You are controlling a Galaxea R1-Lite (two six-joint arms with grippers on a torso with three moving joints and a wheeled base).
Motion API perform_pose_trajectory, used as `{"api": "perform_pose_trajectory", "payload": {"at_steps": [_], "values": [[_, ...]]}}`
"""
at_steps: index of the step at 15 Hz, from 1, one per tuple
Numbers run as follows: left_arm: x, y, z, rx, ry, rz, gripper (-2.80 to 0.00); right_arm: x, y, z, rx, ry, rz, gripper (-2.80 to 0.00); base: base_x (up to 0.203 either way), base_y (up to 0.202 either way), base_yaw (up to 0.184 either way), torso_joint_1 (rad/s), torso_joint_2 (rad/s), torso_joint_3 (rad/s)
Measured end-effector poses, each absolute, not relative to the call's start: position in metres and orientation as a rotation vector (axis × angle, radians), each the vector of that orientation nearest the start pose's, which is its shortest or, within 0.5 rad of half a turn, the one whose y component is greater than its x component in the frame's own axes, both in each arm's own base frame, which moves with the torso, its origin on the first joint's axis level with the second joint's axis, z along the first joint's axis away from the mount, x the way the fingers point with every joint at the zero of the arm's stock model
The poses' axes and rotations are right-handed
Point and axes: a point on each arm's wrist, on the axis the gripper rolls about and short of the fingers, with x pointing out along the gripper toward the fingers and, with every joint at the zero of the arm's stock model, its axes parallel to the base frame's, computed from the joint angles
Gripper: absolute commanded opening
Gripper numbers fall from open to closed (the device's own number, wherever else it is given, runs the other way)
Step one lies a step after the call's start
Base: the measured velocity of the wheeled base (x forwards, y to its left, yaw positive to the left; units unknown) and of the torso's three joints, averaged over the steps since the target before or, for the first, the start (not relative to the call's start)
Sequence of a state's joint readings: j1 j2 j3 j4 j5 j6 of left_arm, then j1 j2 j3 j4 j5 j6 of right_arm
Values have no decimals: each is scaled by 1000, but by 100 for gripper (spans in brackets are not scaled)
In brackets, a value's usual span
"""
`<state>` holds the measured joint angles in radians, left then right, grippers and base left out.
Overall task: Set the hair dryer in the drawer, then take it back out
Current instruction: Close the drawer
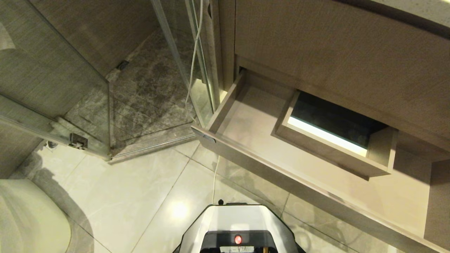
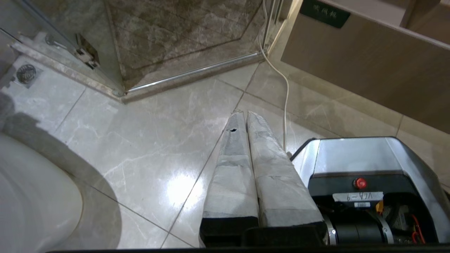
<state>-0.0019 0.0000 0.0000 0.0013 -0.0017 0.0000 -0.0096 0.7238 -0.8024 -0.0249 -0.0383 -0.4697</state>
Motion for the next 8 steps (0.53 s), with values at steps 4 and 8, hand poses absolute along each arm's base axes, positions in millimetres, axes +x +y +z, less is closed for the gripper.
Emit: {"api": "perform_pose_trajectory", "payload": {"at_steps": [4, 8], "values": [[-23, 0, 76, 0, -1, -4, -280, 46, -2, 297, -468, -84, -77, -280, 0, 0, 0, -74, 412, 292], [-23, 0, 75, 0, 0, -4, -280, 46, -2, 294, -469, -75, -80, -280, 0, 0, 0, -44, 401, 365]]}}
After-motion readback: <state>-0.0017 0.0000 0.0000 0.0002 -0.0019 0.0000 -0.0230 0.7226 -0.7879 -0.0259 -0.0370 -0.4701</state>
